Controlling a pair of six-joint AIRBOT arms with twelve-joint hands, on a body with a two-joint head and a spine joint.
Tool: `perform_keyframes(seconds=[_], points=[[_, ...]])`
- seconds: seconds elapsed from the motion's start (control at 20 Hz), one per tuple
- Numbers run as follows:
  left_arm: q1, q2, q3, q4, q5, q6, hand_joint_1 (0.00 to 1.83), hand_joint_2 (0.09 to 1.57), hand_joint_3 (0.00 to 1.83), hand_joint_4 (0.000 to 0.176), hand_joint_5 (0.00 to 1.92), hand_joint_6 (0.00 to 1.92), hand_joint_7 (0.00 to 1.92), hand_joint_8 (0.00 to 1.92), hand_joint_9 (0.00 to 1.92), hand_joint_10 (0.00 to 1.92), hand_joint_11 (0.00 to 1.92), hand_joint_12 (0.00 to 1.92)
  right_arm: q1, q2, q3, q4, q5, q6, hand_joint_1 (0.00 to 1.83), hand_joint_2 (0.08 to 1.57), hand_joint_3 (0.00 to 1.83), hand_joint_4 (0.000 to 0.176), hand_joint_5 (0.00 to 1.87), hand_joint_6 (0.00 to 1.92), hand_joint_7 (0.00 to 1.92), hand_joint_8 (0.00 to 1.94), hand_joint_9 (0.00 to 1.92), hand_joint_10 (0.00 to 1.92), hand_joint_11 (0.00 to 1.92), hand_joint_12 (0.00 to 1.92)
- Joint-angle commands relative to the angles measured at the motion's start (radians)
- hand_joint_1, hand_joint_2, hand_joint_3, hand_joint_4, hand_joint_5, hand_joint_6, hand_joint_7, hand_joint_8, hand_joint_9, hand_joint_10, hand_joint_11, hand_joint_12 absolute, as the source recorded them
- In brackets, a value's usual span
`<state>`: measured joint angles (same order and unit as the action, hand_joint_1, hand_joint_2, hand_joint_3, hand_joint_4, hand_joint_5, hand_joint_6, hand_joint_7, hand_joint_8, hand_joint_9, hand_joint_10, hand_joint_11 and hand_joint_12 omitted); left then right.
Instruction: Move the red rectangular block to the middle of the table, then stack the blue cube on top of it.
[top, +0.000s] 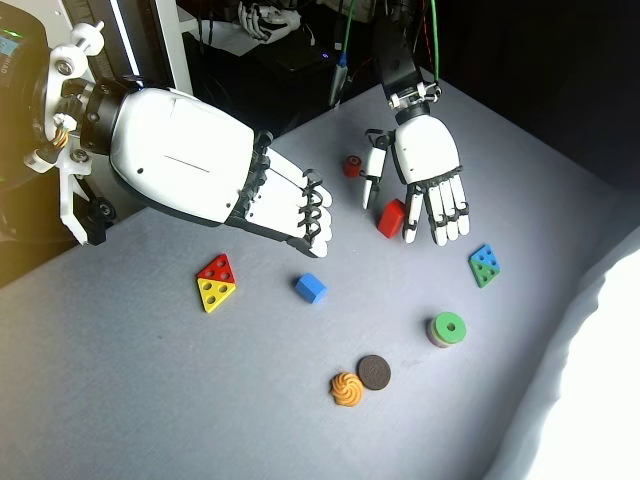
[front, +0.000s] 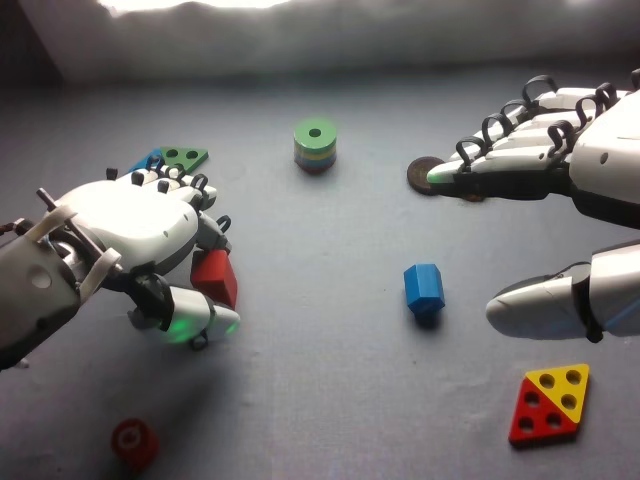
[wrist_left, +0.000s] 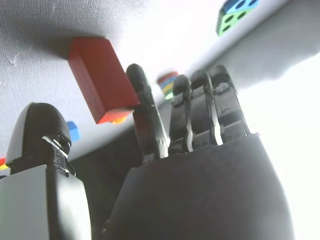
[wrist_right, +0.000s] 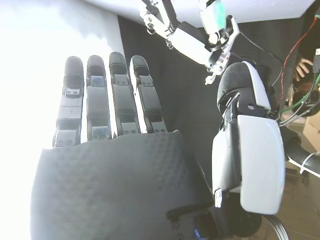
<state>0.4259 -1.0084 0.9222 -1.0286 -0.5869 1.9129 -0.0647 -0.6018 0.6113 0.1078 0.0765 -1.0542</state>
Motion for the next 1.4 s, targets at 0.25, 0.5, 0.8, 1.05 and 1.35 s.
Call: perform_keyframes(seconds=[0.25, 0.5, 0.8, 1.05, 1.35], points=[[0.000, 0.004, 0.003, 0.031, -0.081, 0.002, 0.52, 1.13, 0.01, 0.080, 0.68, 0.01, 0.19, 0.01, 0.08, 0.01, 0.00, 0.00, 0.015, 0.011, -0.004, 0.002, 0.107, 0.008, 0.20, 1.12, 0.00, 0.000, 0.23, 0.00, 0.22, 0.00, 0.19, 0.00, 0.00, 0.46], [0.001, 0.003, 0.005, 0.026, -0.088, 0.001, 0.56, 1.14, 0.00, 0.083, 0.72, 0.01, 0.23, 0.01, 0.11, 0.01, 0.01, 0.01, 0.015, 0.011, -0.004, 0.002, 0.107, 0.009, 0.21, 1.12, 0.00, 0.000, 0.24, 0.00, 0.22, 0.00, 0.19, 0.00, 0.00, 0.48], [0.008, -0.013, 0.017, 0.036, -0.088, -0.013, 0.65, 1.18, 0.01, 0.098, 0.82, 0.03, 0.24, 0.00, 0.14, 0.01, 0.02, 0.03, 0.015, 0.011, -0.004, 0.002, 0.107, 0.009, 0.24, 1.12, 0.00, 0.000, 0.25, 0.00, 0.23, 0.00, 0.21, 0.00, 0.00, 0.52], [0.008, -0.018, 0.026, 0.041, -0.088, -0.016, 0.94, 1.20, 0.00, 0.176, 0.82, 1.23, 0.32, 0.00, 0.16, 0.00, 0.00, 0.11, 0.015, 0.011, -0.004, 0.002, 0.107, 0.009, 0.24, 1.11, 0.00, 0.000, 0.25, 0.01, 0.24, 0.01, 0.21, 0.01, 0.00, 0.51], [0.000, -0.018, 0.025, 0.042, -0.088, -0.017, 0.94, 1.19, 0.00, 0.176, 0.83, 1.21, 0.33, 0.00, 0.18, 0.00, 0.00, 0.21, 0.015, 0.011, -0.004, 0.002, 0.107, 0.009, 0.19, 1.12, 0.00, 0.000, 0.24, 0.00, 0.23, 0.00, 0.20, 0.00, 0.00, 0.48]])
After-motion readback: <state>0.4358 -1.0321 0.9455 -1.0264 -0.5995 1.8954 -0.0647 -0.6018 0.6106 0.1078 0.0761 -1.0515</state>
